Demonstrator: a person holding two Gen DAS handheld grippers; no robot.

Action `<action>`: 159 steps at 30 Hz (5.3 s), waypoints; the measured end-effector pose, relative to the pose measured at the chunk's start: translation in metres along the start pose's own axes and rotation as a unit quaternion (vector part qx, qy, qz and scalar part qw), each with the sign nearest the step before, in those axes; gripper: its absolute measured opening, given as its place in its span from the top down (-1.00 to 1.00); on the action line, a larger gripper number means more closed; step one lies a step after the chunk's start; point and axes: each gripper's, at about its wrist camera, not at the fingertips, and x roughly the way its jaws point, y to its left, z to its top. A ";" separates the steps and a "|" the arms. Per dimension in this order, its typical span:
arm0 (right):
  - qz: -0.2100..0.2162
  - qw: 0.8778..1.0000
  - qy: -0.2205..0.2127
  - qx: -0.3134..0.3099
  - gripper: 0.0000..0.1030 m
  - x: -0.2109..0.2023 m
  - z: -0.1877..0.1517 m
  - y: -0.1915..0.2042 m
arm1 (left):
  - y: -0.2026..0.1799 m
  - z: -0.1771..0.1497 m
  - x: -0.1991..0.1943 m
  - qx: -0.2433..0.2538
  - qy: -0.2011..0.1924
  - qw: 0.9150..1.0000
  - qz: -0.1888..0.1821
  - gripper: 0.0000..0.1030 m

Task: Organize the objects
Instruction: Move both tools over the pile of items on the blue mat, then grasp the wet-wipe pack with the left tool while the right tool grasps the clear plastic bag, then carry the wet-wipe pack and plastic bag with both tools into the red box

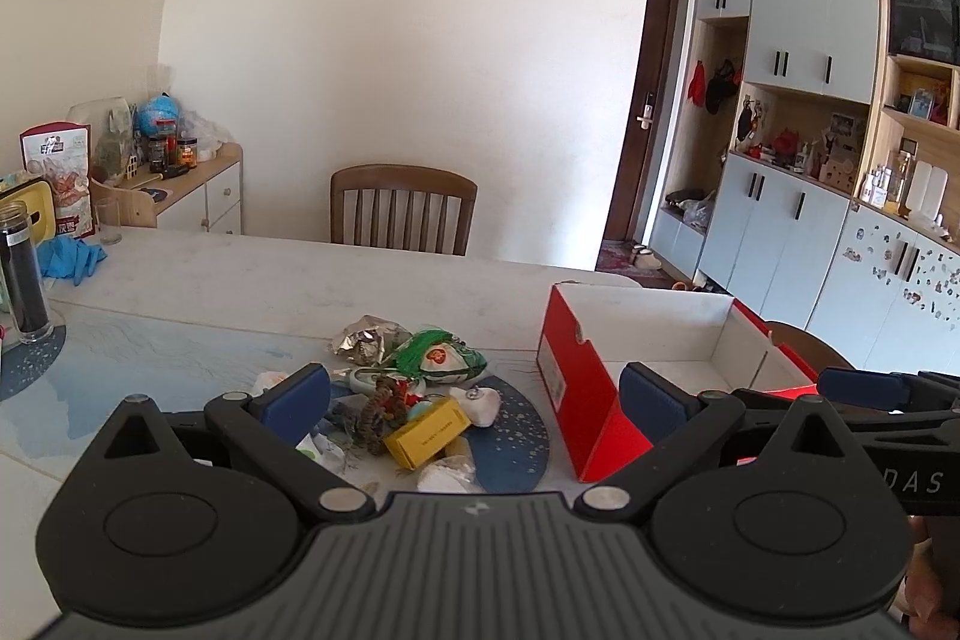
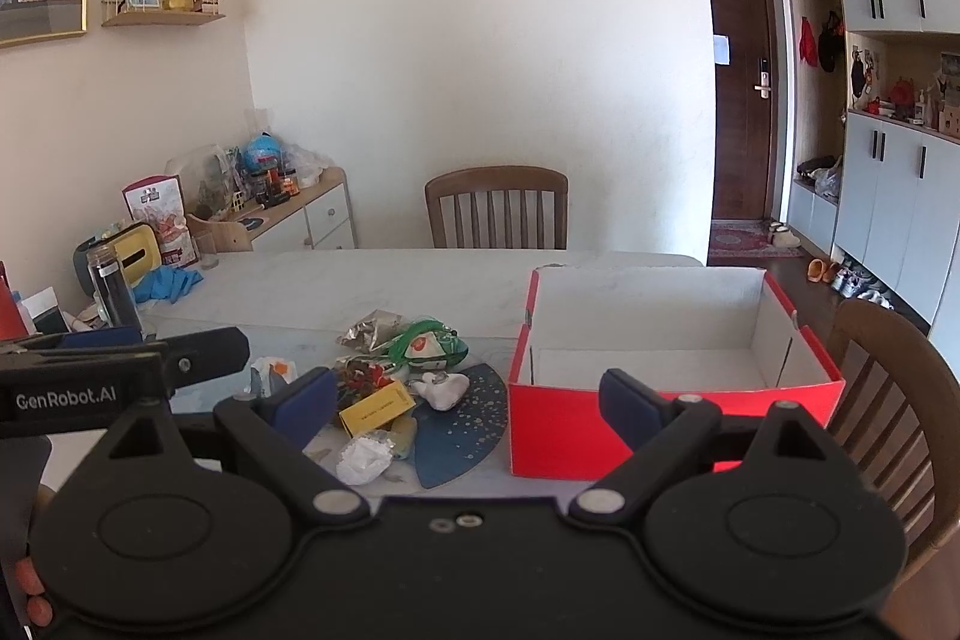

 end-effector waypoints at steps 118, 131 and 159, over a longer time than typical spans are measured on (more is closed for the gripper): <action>-0.043 0.989 0.141 0.013 0.40 0.127 0.058 -0.123 | -0.062 0.056 0.202 0.067 0.189 0.974 -0.102 0.37; -0.040 0.986 0.162 0.018 0.40 0.143 0.061 -0.191 | -0.140 0.071 0.260 0.074 0.205 0.968 -0.123 0.37; 0.012 0.934 0.353 -0.054 0.40 0.261 0.020 -0.212 | -0.191 0.009 0.402 0.114 0.367 0.916 -0.112 0.37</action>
